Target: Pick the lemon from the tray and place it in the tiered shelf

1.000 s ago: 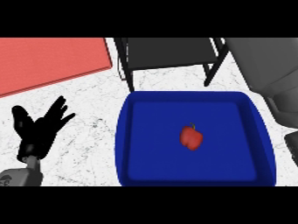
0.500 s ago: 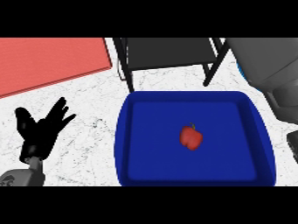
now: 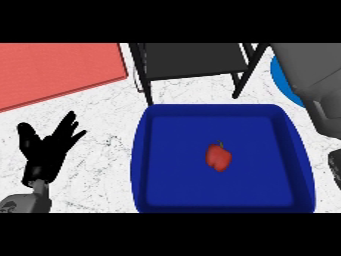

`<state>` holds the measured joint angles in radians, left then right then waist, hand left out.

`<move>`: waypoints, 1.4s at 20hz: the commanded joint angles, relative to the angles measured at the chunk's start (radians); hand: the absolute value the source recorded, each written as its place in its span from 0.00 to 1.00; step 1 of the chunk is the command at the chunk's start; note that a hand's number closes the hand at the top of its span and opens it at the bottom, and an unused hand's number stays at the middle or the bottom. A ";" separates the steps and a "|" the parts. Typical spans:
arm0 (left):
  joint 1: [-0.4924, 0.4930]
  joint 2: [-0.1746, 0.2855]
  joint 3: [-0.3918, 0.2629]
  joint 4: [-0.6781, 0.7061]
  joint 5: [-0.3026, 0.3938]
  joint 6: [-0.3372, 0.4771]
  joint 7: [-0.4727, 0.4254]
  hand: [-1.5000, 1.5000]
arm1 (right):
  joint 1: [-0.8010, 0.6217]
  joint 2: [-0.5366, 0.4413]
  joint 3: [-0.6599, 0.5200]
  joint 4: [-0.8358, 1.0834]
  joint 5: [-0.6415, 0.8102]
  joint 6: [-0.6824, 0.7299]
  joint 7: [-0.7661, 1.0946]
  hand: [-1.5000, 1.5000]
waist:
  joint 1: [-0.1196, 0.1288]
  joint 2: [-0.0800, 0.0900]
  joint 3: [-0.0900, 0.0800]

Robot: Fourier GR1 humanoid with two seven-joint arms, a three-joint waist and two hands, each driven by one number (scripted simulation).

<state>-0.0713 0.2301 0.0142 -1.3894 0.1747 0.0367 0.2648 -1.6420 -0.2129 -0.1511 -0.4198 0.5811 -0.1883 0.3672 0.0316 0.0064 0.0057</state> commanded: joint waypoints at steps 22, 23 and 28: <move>0.071 -0.013 0.016 0.005 0.000 -0.014 0.010 0.50 | 0.085 -0.245 -0.301 -0.074 -0.209 -0.299 -0.004 0.00 | -0.022 -0.005 -0.006; 0.053 -0.009 0.027 0.039 0.000 -0.016 -0.004 0.50 | 0.094 -0.291 -0.307 -0.084 -0.215 -0.263 -0.009 0.00 | -0.029 -0.004 -0.006; 0.025 0.000 0.036 0.027 0.017 -0.031 0.043 0.50 | 0.135 -0.412 -0.368 -0.096 -0.305 -0.087 -0.024 0.00 | -0.027 -0.003 -0.005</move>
<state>-0.0551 0.2251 0.0460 -1.3956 0.1759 0.0316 0.2835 -1.5525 -0.5308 -0.4736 -0.5079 0.3332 -0.3807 0.3696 0.0062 -0.0022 0.0068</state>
